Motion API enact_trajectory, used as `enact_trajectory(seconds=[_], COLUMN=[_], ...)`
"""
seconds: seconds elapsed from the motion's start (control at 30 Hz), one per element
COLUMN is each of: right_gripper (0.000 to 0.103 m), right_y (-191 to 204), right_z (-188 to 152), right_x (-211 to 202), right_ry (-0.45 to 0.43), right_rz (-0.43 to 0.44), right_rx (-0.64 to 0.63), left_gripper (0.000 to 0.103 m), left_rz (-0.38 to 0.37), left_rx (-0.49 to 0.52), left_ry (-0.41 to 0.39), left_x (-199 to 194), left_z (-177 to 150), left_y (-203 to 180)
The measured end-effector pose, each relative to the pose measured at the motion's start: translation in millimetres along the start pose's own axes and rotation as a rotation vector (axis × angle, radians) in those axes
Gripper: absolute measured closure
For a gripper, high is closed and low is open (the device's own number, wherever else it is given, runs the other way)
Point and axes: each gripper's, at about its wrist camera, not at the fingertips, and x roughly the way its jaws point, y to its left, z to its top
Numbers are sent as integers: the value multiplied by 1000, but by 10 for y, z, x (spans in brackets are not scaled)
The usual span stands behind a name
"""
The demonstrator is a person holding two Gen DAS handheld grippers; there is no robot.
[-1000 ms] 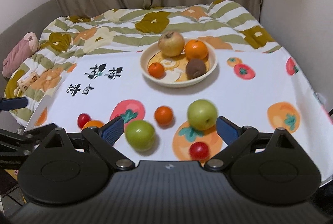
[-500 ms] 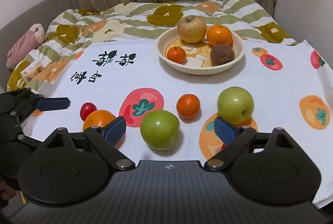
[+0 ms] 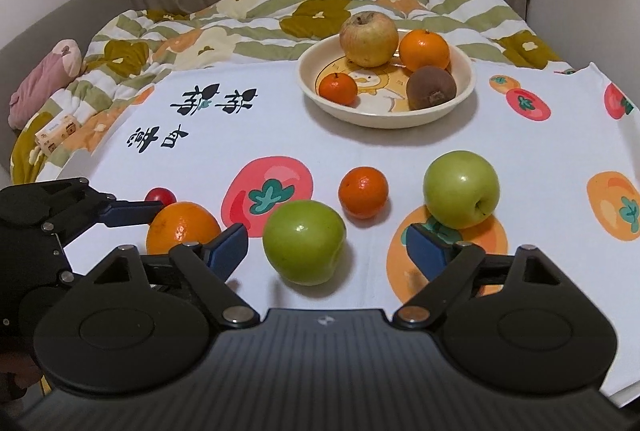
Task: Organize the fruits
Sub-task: 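Grasp the large orange with the left tool while the right tool grasps a green apple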
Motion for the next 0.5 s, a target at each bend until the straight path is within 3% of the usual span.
enact_trajectory(seconds=[0.2,0.37,0.5], right_gripper=[8,21,24], right_y=[29,38,51], right_z=[-17,-31,-51], right_x=[78,129,182], right_ry=[6,19,32], right_rz=[7,11,11], right_rx=[-3,-3,-5], left_gripper=[39,40,40], left_rz=[-2,-4,-3], left_rx=[-11,-36,-57], left_ry=[10,9,11], left_x=[59,44,20], left_z=[-13,-25,-45], left_y=[20,41,57])
